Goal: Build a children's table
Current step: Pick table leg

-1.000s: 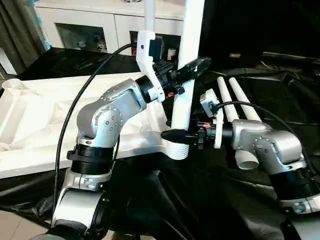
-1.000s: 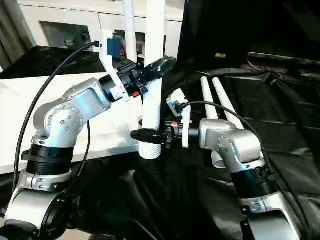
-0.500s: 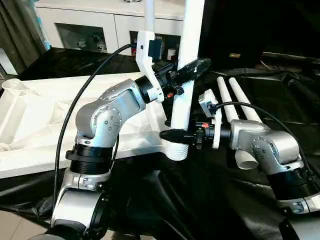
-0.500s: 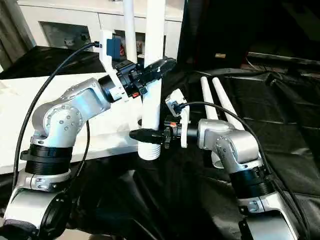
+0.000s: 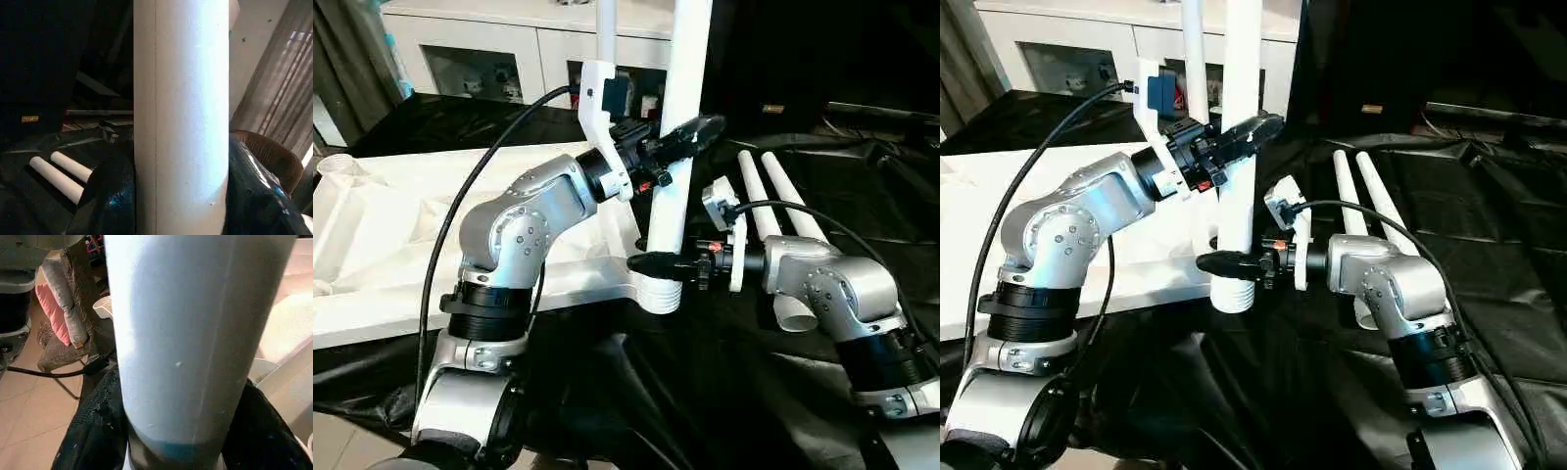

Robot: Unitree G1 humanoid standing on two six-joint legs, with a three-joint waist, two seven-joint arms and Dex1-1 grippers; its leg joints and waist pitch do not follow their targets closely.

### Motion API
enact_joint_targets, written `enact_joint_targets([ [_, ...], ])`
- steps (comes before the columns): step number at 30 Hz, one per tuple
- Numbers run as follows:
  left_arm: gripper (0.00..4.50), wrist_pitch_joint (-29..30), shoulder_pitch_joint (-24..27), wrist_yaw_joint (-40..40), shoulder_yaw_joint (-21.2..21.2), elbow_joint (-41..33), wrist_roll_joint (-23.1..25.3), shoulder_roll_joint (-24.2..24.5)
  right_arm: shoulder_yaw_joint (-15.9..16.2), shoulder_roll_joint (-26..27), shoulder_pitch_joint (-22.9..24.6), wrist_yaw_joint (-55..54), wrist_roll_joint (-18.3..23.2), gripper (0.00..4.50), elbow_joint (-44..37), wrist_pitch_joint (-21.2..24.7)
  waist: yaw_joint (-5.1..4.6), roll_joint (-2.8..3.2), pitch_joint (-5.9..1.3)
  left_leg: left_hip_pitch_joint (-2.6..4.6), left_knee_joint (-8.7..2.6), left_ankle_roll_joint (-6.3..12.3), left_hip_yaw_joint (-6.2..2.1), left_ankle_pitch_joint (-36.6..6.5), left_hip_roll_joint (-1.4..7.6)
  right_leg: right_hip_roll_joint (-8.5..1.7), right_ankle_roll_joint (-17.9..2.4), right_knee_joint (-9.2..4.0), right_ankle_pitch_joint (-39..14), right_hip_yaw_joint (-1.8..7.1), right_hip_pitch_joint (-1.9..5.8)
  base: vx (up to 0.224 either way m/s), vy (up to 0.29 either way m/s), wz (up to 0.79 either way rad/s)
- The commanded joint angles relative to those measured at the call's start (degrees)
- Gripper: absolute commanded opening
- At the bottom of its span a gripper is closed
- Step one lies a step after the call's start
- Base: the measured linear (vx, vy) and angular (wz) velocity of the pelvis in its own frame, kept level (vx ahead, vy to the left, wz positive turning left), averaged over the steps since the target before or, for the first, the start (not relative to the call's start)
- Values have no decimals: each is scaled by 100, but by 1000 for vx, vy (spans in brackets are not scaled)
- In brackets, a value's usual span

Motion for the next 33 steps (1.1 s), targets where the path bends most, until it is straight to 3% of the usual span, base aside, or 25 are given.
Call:
enact_joint_targets([
  [1,212,37,-114,175,91,155,-7,-66,-52,-20,-38,-45,-56,193,28,-84,17,-78,-536,129,-362,-35,-73,-1033,245,-332,-1135,-411,-1166,221,292,0,0,0],
  [2,247,80,-124,141,137,197,-85,-73,-54,-5,-30,-44,-64,192,27,-119,21,-78,-534,132,-363,-38,-71,-1059,240,-336,-1131,-426,-1226,219,292,0,0,0],
  [5,252,-26,-66,23,82,95,-73,-56,-93,55,1,-54,-66,191,27,-246,28,-58,-541,134,-371,-66,-84,-1099,247,-340,-1088,-424,-1287,218,289,0,0,0],
  [7,282,-294,-34,112,140,87,-7,-149,-196,154,11,-128,-15,191,41,-317,28,-61,-540,125,-374,-61,-86,-1100,249,-341,-1090,-423,-1233,219,293,0,0,0],
  [11,293,-1000,26,183,769,203,-456,-646,-355,341,36,-320,40,191,78,-411,41,-61,-547,125,-367,-37,-82,-1078,253,-351,-1213,-425,-1061,215,305,0,0,0],
  [14,293,-919,32,308,1357,234,-1121,-855,-470,499,82,-535,6,191,111,-564,46,-57,-546,117,-360,-29,-81,-1128,240,-346,-1309,-405,-1003,206,304,0,0,0],
  [16,293,-874,92,151,1531,223,-1375,-762,-574,612,87,-764,-47,191,196,-731,42,-59,-547,129,-360,-23,-76,-1165,234,-337,-1298,-412,-1085,205,294,0,0,0],
  [18,293,-878,125,97,1499,210,-1322,-701,-600,638,88,-802,-69,191,220,-787,29,-48,-536,136,-376,-55,-81,-1253,238,-332,-1214,-430,-1277,204,280,0,0,0],
  [19,293,-883,176,-2,1422,183,-1215,-604,-632,669,88,-859,-105,191,254,-861,33,-40,-533,156,-387,-78,-85,-1309,248,-327,-1134,-444,-1370,209,269,0,0,0],
  [20,293,-923,385,-434,970,93,-681,-144,-670,720,73,-1088,-325,191,386,-1184,31,-54,-531,149,-404,-97,-92,-1318,253,-333,-1043,-448,-1433,215,268,0,0,0],
  [22,293,-1158,685,-1139,231,-18,120,556,-670,735,48,-1421,-669,191,577,-1609,24,-12,-533,173,-446,-191,-125,-1387,273,-340,-794,-460,-1688,218,223,0,0,0],
  [23,293,-1187,745,-1286,111,-31,227,691,-658,725,49,-1471,-745,191,610,-1706,-9,-22,-521,177,-461,-277,-104,-1412,271,-318,-707,-448,-1716,232,211,0,0,0],
  [24,293,-1316,887,-1566,-163,22,551,1065,-726,744,50,-1554,-804,191,717,-1922,13,8,-532,198,-461,-320,-119,-1434,267,-330,-680,-449,-1734,228,204,0,0,0],
  [26,293,-1510,1014,-1766,-403,127,864,1438,-867,823,90,-1513,-788,191,796,-2391,-25,9,-530,205,-475,-394,-97,-1564,268,-326,-737,-427,-1627,244,204,0,0,0],
  [28,293,-1812,1165,-2189,-818,227,1263,1908,-802,751,171,-1639,-1006,191,772,-2630,-31,4,-524,188,-480,-371,-106,-1521,262,-318,-796,-419,-1440,241,207,0,0,0],
  [33,293,-2172,1423,-2859,-1424,271,1729,2472,-835,712,268,-1799,-1077,191,807,-2595,-66,27,-528,194,-476,-336,-79,-1511,258,-323,-1007,-377,-1249,248,218,0,0,0],
])
